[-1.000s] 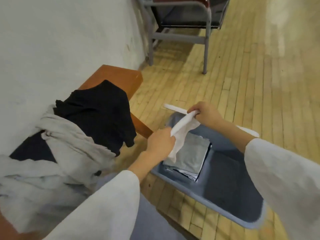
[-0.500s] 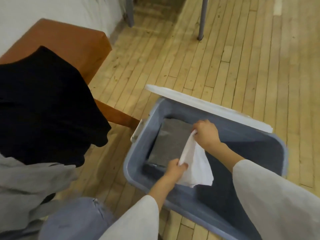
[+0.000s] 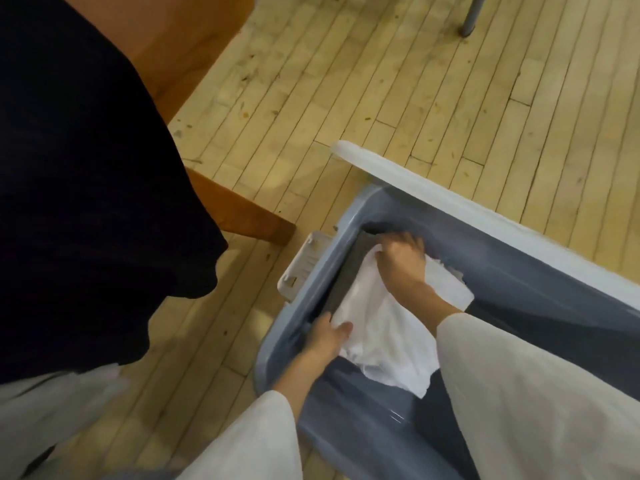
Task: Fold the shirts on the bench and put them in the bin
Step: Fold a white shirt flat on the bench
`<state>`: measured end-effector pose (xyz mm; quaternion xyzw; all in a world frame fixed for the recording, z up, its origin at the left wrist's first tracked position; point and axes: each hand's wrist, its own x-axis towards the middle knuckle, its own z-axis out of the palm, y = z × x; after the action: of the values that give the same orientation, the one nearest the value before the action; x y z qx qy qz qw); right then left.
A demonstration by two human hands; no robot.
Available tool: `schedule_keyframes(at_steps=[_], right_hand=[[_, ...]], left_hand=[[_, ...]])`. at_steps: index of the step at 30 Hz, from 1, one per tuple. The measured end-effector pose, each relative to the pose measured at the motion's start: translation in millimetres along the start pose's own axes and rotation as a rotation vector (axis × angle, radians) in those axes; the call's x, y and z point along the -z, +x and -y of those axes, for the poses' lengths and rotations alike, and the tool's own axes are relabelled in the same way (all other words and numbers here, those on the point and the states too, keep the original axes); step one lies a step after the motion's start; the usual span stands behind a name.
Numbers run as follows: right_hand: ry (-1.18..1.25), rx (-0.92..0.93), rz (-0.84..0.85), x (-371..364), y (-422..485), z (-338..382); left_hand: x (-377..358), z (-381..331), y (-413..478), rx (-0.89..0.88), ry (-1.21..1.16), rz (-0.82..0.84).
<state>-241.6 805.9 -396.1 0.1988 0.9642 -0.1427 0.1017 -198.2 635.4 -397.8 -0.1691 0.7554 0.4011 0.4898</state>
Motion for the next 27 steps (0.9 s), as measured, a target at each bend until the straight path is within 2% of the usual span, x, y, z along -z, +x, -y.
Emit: schedule_keyframes(at_steps=[3, 6, 11, 14, 16, 19, 21, 23, 24, 25, 27], right_hand=[[-0.037, 0.040, -0.033, -23, 17, 0], [0.034, 0.019, -0.092, -34, 20, -3], [0.056, -0.059, -0.209, -41, -6, -26], [0.095, 0.087, -0.323, -38, 3, -21], [0.120, 0.136, -0.276, -39, 17, -8], [0.112, 0.006, -0.120, -47, 28, -2], [0.161, -0.025, -0.165, -52, 23, 0], [0.236, -0.059, -0.350, -50, 7, 6], [0.217, -0.082, -0.429, -51, -5, 8], [0.180, -0.107, -0.461, -52, -18, 8], [0.141, -0.184, -0.332, -54, -40, 5]], left_hand=[[6, 19, 15, 0.054, -0.106, -0.097], [2, 35, 27, 0.104, -0.184, -0.143], [-20, 90, 86, 0.248, -0.242, -0.101], [-3, 45, 45, 0.287, -0.272, -0.052], [3, 26, 26, 0.312, -0.284, -0.055], [5, 26, 25, 0.272, -0.268, -0.113], [0, 29, 19, 0.183, -0.078, -0.198], [-13, 33, 0, 0.100, 0.357, -0.461], [-22, 31, -11, 0.026, 0.484, -0.555], [-31, 25, -24, -0.083, 0.587, -0.573], [-50, 21, -36, -0.318, 0.790, -0.485]])
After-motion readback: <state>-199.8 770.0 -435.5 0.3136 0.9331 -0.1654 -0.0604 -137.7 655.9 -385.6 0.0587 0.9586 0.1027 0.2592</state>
